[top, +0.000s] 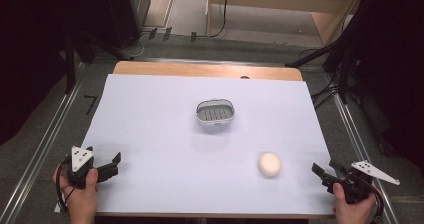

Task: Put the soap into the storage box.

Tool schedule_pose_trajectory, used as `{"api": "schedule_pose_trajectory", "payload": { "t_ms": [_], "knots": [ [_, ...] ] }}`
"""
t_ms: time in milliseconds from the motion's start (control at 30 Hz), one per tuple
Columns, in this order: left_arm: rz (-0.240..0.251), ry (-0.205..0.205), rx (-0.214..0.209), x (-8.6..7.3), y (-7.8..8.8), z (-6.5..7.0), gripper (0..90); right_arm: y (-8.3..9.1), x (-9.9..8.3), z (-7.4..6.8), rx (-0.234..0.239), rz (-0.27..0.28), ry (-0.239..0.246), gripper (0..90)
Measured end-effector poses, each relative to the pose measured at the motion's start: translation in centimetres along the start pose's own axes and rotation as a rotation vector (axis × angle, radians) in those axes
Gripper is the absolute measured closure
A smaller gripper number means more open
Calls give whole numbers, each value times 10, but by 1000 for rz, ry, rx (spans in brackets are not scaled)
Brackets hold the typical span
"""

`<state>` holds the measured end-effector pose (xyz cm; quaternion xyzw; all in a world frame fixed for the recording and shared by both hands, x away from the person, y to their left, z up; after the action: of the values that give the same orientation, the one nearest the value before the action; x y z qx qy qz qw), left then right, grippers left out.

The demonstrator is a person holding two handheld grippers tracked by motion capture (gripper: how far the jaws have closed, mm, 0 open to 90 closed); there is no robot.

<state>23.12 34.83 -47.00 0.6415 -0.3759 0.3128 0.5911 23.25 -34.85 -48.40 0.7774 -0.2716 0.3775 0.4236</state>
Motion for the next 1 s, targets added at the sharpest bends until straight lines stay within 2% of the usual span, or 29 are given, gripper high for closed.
{"api": "schedule_pose_trajectory", "payload": {
  "t_ms": [100,133,167,233,267,333,367,467,500,567,667,700,733,767,867,933,967,1000],
  "knots": [
    [4,2,-1,0,1,0,74,-6,4,-4,-53,-72,-3,223],
    [4,2,-1,0,1,0,74,-6,4,-4,-53,-72,-3,223],
    [10,-3,-1,0,1,0,74,-9,8,-9,-83,-121,32,225],
    [23,-2,0,-1,2,1,74,-11,12,-14,-90,-157,59,226],
    [23,-2,0,-1,2,1,75,-11,12,-14,-90,-157,59,226],
    [20,1,-3,-1,2,0,74,-13,18,-21,-104,-209,89,238],
    [14,3,-4,-1,2,-1,74,-14,20,-22,-90,-219,90,271],
    [14,5,-5,-1,2,-1,74,-15,24,-25,-48,-243,100,276],
    [13,3,-1,-1,2,0,74,-15,24,-25,-48,-243,100,276],
    [9,-4,1,0,1,0,74,-15,29,-27,-1,-261,121,271],
    [11,-3,0,0,1,0,74,-16,33,-31,24,-300,158,270],
    [12,0,1,0,1,0,74,-17,34,-32,43,-324,158,278],
    [12,0,1,0,1,0,74,-17,34,-32,43,-324,158,278],
    [7,-5,3,0,1,0,74,-19,35,-37,68,-351,169,275],
    [11,-14,4,-1,2,1,74,-23,39,-48,75,-385,189,223],
    [18,-9,3,-1,2,1,75,-27,41,-57,57,-431,210,202],
    [18,-9,3,-1,2,1,74,-27,41,-57,57,-431,210,202],
    [20,-11,4,-1,2,1,75,-32,42,-64,67,-467,218,173]
  ]
}}
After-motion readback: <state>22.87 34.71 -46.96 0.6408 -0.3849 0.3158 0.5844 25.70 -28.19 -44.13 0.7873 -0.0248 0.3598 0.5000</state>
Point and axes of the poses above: each handheld gripper's, and its own axes: y roughly backward along the jaws, x roughly out of its top, z roughly to its right, the point moved 1 cm from there along -y, roughly forward along the jaws, and after that the axes turned 6 degrees about x, right-handed, at the moved point
